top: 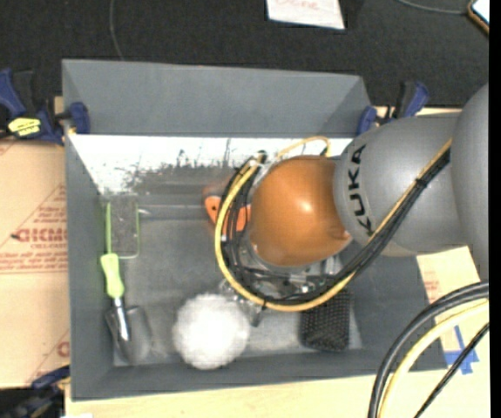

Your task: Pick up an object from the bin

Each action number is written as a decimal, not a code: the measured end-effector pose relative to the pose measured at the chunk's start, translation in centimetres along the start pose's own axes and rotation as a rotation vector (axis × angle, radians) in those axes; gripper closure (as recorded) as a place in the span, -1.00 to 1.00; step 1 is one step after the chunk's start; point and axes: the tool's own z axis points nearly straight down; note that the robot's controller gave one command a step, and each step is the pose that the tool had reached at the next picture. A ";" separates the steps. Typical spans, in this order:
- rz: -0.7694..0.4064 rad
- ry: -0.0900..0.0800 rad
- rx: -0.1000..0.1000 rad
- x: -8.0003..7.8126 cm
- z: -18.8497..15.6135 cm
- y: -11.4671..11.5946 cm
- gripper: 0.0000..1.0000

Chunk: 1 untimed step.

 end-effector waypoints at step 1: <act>0.001 -0.001 0.001 -0.1 -3.3 -0.1 1.00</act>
Offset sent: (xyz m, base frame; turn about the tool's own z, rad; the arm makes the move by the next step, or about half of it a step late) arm 0.0006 0.0001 0.0373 0.0011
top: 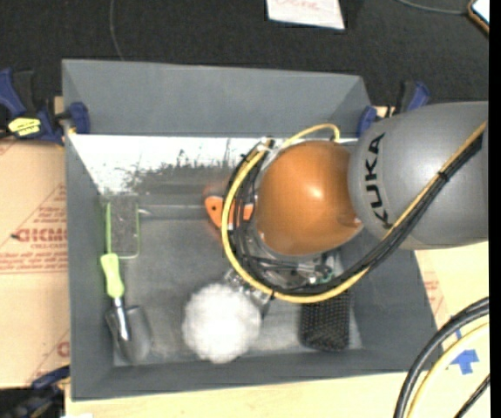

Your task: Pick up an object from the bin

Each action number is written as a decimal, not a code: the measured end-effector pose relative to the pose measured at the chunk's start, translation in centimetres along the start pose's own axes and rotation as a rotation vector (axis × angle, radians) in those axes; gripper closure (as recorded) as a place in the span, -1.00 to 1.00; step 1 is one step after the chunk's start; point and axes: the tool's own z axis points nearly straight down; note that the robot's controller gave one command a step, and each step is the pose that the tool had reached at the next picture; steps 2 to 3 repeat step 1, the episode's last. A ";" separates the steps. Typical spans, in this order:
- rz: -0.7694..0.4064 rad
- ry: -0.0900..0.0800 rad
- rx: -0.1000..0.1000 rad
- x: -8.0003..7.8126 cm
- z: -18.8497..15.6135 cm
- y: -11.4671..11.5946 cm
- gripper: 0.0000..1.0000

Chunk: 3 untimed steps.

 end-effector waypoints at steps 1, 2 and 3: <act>0.001 -0.002 0.002 -0.1 -2.9 -0.1 1.00; 0.001 -0.002 0.002 -0.1 -2.9 -0.1 1.00; 0.001 -0.002 0.002 -0.1 -2.9 -0.1 1.00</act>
Offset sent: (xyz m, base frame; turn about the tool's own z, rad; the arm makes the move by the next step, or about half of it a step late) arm 0.0004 0.0000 0.0298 0.0006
